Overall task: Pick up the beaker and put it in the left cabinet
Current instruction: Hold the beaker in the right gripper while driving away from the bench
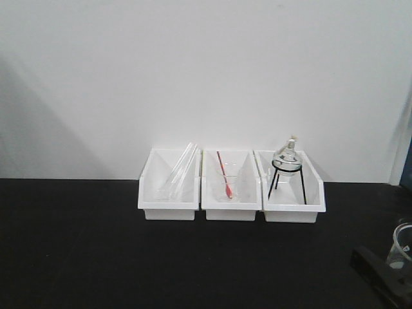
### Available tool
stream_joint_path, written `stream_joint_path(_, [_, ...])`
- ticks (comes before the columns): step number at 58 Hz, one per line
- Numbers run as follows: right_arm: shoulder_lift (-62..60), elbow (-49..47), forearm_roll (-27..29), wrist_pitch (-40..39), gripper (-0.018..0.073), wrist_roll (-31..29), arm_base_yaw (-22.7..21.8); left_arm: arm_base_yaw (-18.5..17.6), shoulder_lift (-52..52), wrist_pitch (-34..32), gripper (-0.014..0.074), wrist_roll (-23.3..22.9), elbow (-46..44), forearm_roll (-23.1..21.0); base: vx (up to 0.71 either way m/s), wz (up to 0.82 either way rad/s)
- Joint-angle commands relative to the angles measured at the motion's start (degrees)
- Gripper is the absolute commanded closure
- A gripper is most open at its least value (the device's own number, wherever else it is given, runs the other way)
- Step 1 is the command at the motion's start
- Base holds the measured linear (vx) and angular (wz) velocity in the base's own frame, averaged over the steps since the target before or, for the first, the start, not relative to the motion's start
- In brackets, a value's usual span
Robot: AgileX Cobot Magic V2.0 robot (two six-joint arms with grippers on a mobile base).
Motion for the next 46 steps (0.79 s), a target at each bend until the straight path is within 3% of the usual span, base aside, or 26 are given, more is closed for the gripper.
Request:
stream_joint_path(1, [-0.2,-1.8,-0.7,0.3,0.0564,0.0,-0.2,-0.3,-1.0,-4.8,0.0596,-0.1,0.9,-0.5,-0.06,0.3])
stream_joint_path(46, [-0.2,-1.8,-0.7,0.3,0.0564,0.0,-0.2,-0.3,-1.0,-4.8,0.0596,-0.1,0.9,-0.5,-0.09,0.46])
